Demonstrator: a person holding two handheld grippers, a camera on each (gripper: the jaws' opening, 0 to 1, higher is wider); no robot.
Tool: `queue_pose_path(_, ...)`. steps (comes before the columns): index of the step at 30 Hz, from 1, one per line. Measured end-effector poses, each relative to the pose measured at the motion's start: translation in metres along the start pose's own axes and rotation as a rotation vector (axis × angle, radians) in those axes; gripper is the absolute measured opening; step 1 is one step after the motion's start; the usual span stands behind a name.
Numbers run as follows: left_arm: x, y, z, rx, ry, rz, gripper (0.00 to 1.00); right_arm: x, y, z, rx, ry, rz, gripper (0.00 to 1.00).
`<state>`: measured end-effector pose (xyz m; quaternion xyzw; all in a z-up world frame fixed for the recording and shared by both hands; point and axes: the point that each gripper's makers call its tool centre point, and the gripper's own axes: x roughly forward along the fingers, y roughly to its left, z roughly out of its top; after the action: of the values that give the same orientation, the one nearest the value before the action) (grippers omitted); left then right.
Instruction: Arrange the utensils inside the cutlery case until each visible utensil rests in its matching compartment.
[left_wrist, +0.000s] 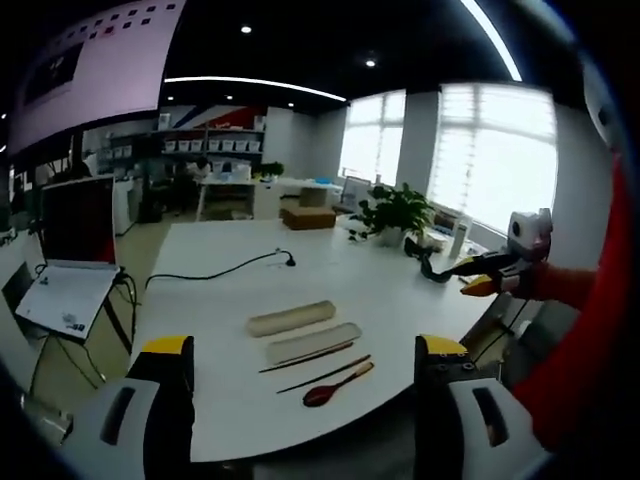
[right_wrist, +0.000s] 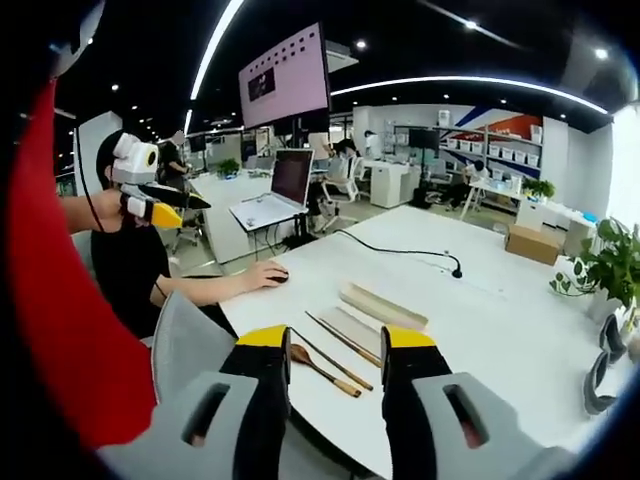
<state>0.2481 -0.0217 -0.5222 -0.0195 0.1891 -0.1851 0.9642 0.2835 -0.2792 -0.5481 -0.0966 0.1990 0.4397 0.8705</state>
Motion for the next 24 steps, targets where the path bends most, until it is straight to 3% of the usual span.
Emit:
queue_pose_path(3,-0.002,0.001,-0.006,-0.067,-0.001,-0.007,0.93,0.004,-0.002,0.003,-0.102,0.033,-0.011,0.35)
queue_pose_path(7,-0.003,0.005,-0.012,-0.057,0.030,-0.003,0.93,0.008,-0.004,0.004,-0.090,0.014,-0.038,0.29)
queue_pose_path(10,-0.006,0.009,-0.009,-0.057,0.023,-0.004,0.91,0.013,0.001,0.000,-0.074,0.033,-0.009,0.32)
queue_pose_path(16,0.000,0.013,-0.013,-0.053,0.024,0.008,0.90,0.019,-0.004,-0.007,-0.167,0.101,-0.016,0.25)
queue_pose_path(18,0.002,0.014,-0.009,-0.047,0.020,0.011,0.90,0.023,-0.018,-0.009,-0.259,0.134,-0.055,0.21)
queue_pose_path(21,0.001,0.014,0.000,-0.048,-0.013,0.004,0.90,0.031,-0.027,-0.005,-0.218,0.141,-0.056,0.22)
queue_pose_path(24,-0.002,0.013,-0.001,-0.042,-0.013,0.009,0.90,0.037,-0.031,-0.002,-0.247,0.149,-0.043,0.23)
